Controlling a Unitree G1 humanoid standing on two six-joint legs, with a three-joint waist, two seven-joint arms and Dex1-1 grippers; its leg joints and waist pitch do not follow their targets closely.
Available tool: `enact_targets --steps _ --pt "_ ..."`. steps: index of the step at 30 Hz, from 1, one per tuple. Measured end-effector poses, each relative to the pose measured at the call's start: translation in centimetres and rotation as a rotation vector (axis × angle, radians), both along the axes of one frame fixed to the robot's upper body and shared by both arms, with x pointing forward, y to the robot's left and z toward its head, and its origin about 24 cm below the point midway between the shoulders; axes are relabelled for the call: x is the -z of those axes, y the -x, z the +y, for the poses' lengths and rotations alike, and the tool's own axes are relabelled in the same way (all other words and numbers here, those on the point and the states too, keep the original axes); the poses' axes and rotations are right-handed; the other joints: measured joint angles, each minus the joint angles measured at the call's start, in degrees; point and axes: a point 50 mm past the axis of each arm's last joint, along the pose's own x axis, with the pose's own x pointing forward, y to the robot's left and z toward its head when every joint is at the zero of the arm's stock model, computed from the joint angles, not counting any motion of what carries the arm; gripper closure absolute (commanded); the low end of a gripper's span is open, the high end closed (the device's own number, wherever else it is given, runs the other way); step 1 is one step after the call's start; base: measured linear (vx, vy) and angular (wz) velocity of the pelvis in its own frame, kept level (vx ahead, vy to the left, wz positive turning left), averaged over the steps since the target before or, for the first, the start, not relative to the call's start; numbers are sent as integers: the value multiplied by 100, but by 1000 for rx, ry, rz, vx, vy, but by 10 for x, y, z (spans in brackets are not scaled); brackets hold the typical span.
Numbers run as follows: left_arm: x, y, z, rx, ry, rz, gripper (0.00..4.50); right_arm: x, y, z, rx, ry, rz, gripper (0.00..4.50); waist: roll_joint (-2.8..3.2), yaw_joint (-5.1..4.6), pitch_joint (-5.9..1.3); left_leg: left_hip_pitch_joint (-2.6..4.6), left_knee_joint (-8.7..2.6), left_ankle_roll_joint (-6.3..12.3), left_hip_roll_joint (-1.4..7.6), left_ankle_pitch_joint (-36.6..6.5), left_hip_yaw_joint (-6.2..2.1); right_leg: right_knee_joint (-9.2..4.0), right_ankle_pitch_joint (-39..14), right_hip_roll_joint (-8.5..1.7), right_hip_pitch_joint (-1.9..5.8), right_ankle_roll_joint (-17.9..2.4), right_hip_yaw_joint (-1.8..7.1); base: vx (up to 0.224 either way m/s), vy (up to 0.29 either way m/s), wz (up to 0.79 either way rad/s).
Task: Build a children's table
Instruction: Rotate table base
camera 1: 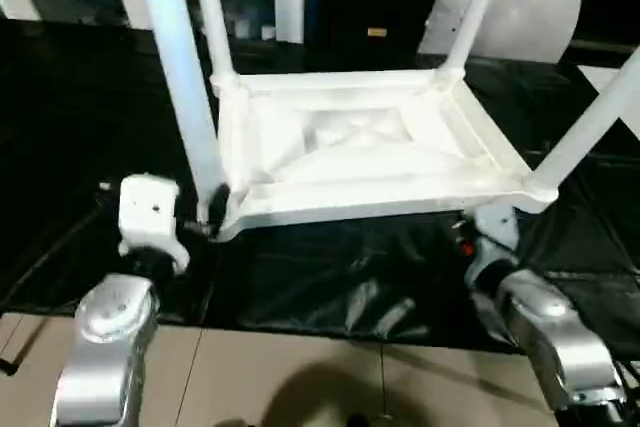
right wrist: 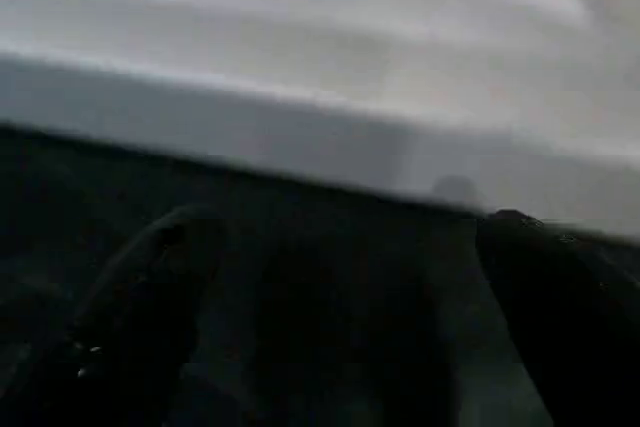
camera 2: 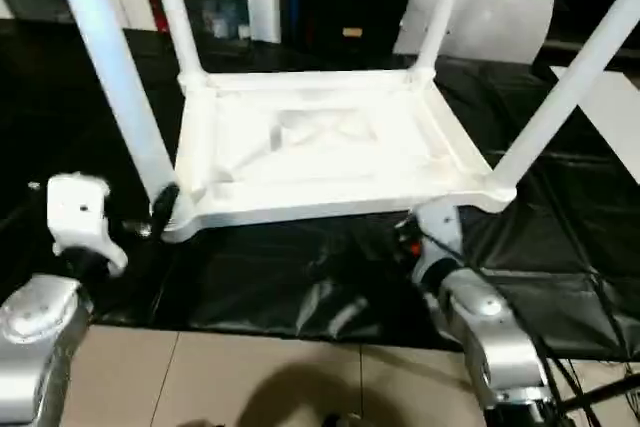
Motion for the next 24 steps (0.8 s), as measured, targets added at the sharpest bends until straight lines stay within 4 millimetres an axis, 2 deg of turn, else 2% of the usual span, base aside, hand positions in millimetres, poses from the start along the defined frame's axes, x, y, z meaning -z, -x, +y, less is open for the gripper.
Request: enact_targets --steps 7,12,17,19,22,24 --pt "-9 -20 -4 208 40 -7 3 9 -7 1 31 21 59 0 4 16 -3 9 3 -4 0 3 3 9 8 -1 2 -13 2 0 0 0" --pt "-16 -40 -4 356 168 18 3 8 -34 9 74 33 37 0 5 42 -4 41 11 -11 0 9 3 15 28 -1 5 -31 6 0 0 0" --pt "-16 -42 -8 548 244 74 3 10 -44 12 89 42 47 0 -4 112 -9 47 12 -9 -2 7 15 16 40 -3 6 -51 17 0 0 0" --pt "-17 -35 -9 689 230 139 3 11 -48 18 76 45 50 0 -4 114 -9 51 9 -9 -1 7 18 23 39 -3 4 -52 20 0 0 0" --pt "-18 -25 -19 854 236 213 3 13 -49 21 57 61 50 0 -4 99 -9 66 9 -9 -2 7 33 35 38 -3 4 -54 38 0 0 0" --pt "-17 -15 -27 930 257 258 3 15 -51 28 30 56 50 0 -10 31 -10 82 9 -10 -2 7 55 53 37 -3 4 -55 61 0 0 0"
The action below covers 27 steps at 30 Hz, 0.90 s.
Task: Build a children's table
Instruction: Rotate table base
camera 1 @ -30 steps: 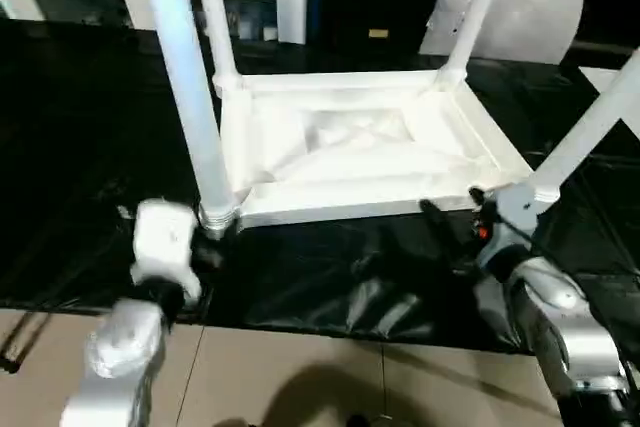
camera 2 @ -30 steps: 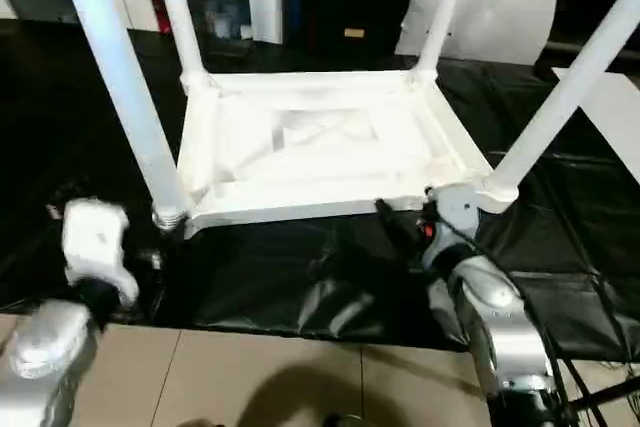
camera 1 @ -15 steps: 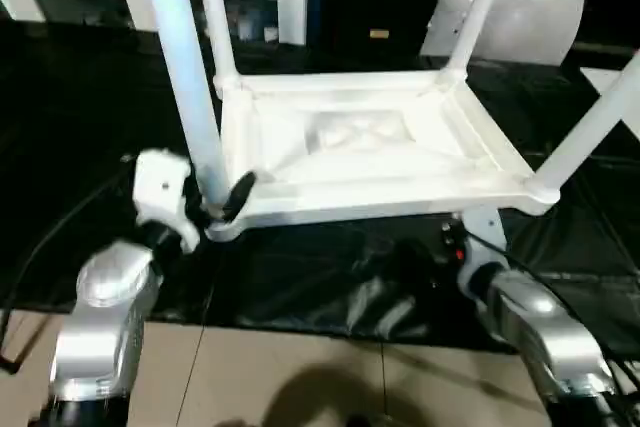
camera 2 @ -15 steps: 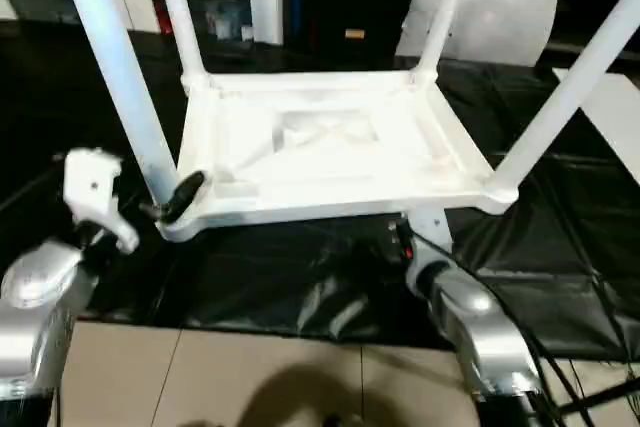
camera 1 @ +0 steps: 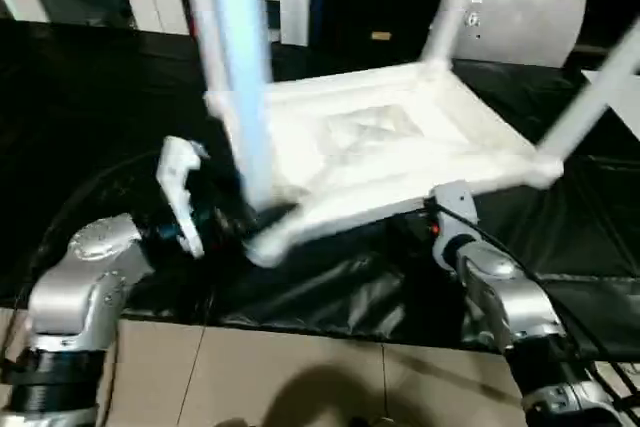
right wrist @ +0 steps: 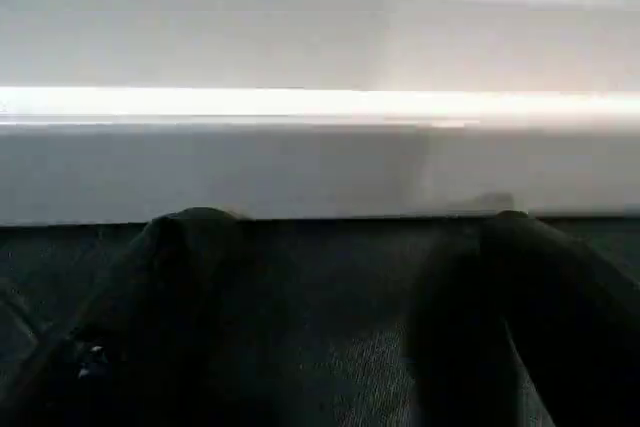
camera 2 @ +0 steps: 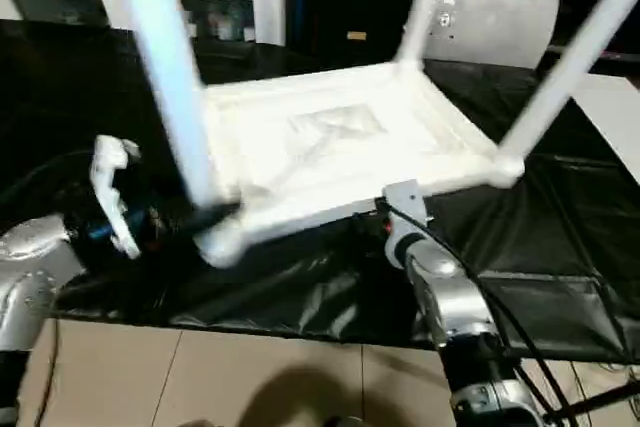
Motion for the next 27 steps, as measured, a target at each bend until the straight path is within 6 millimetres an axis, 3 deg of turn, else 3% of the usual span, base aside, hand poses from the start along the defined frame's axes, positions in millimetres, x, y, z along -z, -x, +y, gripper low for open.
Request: enact_targets --steps 3,10,14,17,19,23,27 --pt "0 14 -15 120 1 38 3 1 -1 3 -25 14 -7 0 -7 -77 1 7 -1 -1 0 0 19 18 -14 4 1 22 22 0 0 0" --pt "5 33 -54 301 47 89 3 2 -4 14 -63 28 -23 0 -13 -105 3 19 5 -3 0 2 29 45 -23 9 -3 37 41 0 0 0" --pt "7 40 -76 364 74 88 3 0 -6 35 -127 12 -33 0 -12 -124 3 11 4 -3 0 2 29 48 -24 12 -11 38 44 0 0 0" --pt "10 31 -94 324 43 40 3 -6 -8 49 -181 0 -64 0 -14 -90 3 11 7 -3 0 2 30 50 -24 12 -11 37 44 0 0 0" --pt "10 19 -95 250 1 -4 3 -11 -11 55 -196 0 -87 0 -14 -56 3 13 10 -3 0 3 30 55 -23 12 -10 36 44 0 0 0" --pt "9 -2 -84 98 -67 -71 3 -9 -13 45 -170 23 -77 0 -33 -28 -9 18 17 -4 0 4 28 56 -23 10 -3 37 44 0 0 0" --pt "5 -10 -69 41 -85 -99 3 -1 -10 32 -127 42 -50 0 -33 -21 -8 11 16 -3 -1 2 28 52 -25 10 -7 40 44 0 0 0"
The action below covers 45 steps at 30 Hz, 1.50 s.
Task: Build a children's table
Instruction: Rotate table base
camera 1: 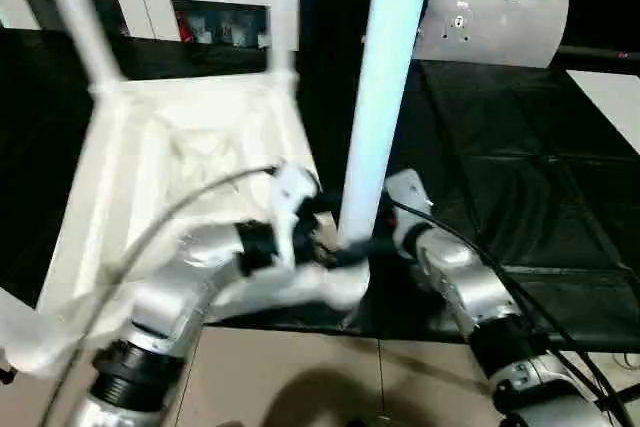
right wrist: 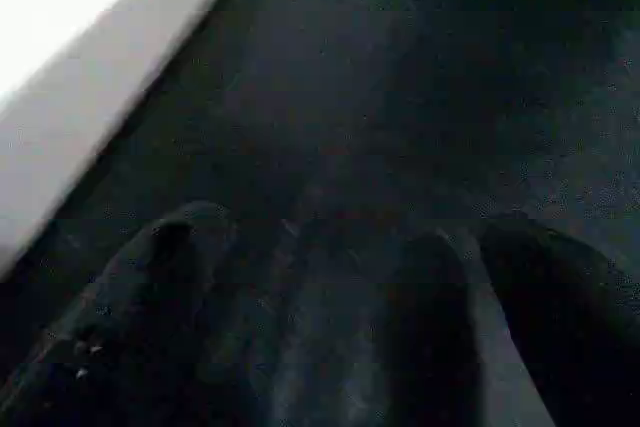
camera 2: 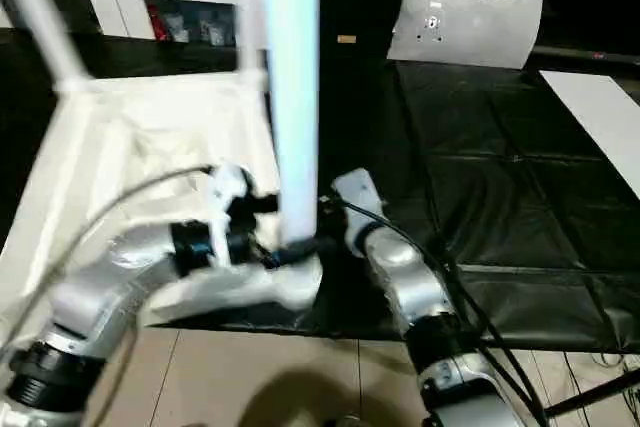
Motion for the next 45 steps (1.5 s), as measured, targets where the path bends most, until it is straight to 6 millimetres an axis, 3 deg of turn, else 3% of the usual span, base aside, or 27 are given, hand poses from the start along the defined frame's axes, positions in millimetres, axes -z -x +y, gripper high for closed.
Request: enact_targets --steps 7,11,16,21,26,35,45 --pt "-3 -10 9 -73 -38 -46 3 4 2 -15 48 14 7 0 3 -22 -2 9 0 -3 1 3 0 11 3 1 1 -6 0 0 0 0" --pt "6 4 32 -74 -172 19 3 1 5 -38 60 7 -9 0 5 -4 -3 7 1 -11 3 8 -4 16 3 3 -2 -6 -1 0 0 0" --pt "24 22 30 6 -300 131 30 -25 4 -51 -23 -2 -96 0 -2 49 -5 4 5 -8 0 7 -1 13 3 -1 -1 -6 2 0 0 0" --pt "35 18 23 -75 -364 131 75 -39 20 -68 -182 45 -111 0 -9 146 -12 5 6 -7 1 7 -3 11 3 1 4 -4 0 0 0 0" --pt "43 14 18 -120 -414 145 118 -41 51 -78 -371 41 -24 0 -6 150 -16 3 7 -6 0 7 -7 4 2 1 5 -2 -3 0 0 0" --pt "46 13 19 -89 -489 142 191 -55 87 -74 -629 -6 93 0 5 136 -30 0 8 -6 0 7 -24 -4 1 3 10 0 -19 0 0 0" --pt "49 16 22 -59 -527 156 262 -57 93 -68 -676 -33 152 0 5 151 -44 -1 13 -6 0 7 -61 -23 1 -1 39 0 -58 0 0 0"
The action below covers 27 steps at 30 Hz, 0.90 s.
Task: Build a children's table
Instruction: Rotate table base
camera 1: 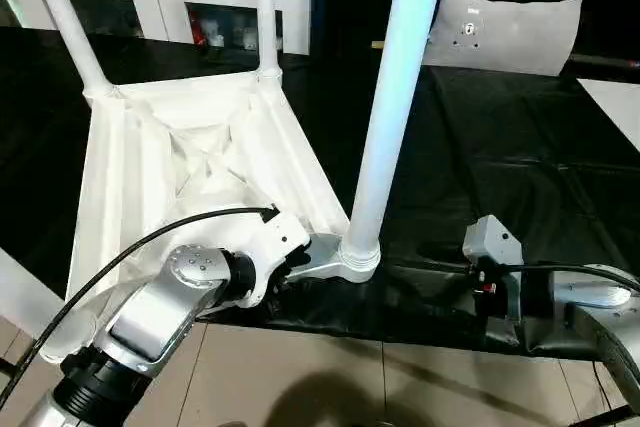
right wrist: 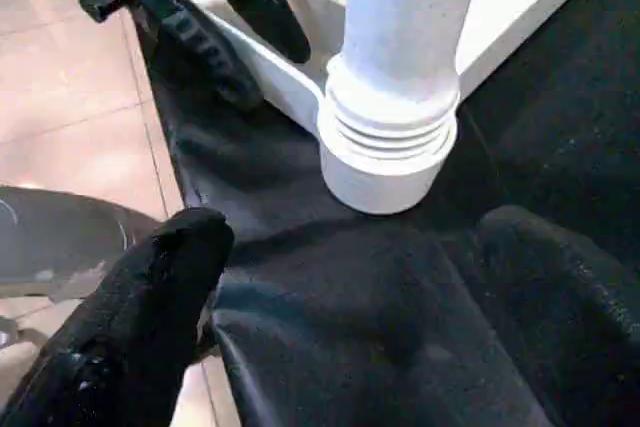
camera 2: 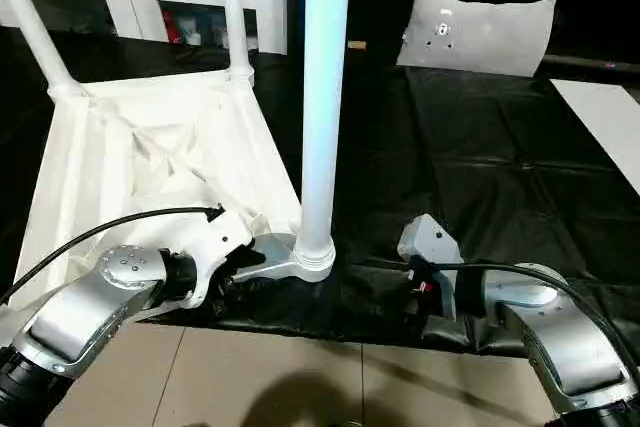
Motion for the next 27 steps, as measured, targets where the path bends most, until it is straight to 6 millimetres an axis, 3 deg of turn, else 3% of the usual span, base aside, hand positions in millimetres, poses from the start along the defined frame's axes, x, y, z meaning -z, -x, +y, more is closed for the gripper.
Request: enact_targets --steps 16,18,27 --pt "1 -3 10 72 -32 9 392 0 0 2 -8 1 13 0 -6 -7 -15 2 1 -1 0 0 -5 -1 0 -1 6 0 -6 0 0 0" --pt "1 -5 11 86 -33 10 427 0 0 2 -8 1 13 0 -5 -6 -16 3 1 -1 0 0 -6 -1 0 -1 8 0 -8 0 0 0" --pt "4 -12 14 219 -28 -19 444 0 -1 6 -11 -20 -14 0 29 -7 -41 5 3 -1 0 0 -12 -17 0 -4 20 1 -21 0 0 0"
